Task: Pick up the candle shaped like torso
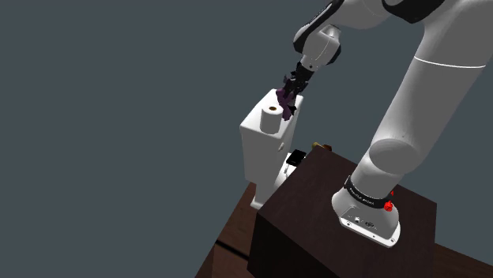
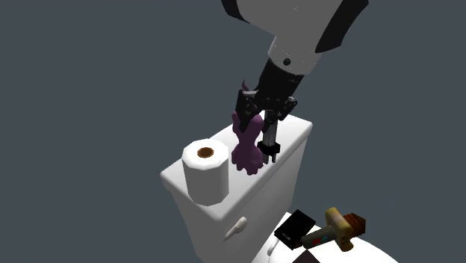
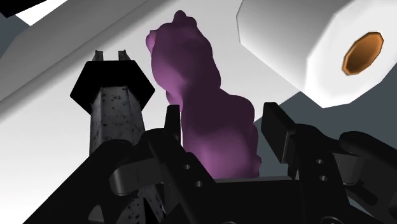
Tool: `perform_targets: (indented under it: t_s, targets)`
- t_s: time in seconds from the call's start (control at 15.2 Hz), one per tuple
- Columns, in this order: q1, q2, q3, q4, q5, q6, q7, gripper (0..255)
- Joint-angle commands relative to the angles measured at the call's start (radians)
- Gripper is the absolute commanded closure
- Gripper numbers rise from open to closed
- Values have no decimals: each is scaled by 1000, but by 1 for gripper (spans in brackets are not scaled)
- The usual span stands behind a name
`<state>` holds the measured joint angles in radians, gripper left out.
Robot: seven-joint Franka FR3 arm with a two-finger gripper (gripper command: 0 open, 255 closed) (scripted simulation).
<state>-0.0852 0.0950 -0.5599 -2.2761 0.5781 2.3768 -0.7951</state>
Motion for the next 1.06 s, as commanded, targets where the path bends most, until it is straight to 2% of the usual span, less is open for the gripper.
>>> perform_targets:
  t_s: [0.0,0.66,0.99]
  targets:
    - [2,-16,-3,3,-21,-12,19,255]
    - [5,-113,-12,42,-142,-105,132,255]
    - [4,-139,-11,60,-173,-138,163,255]
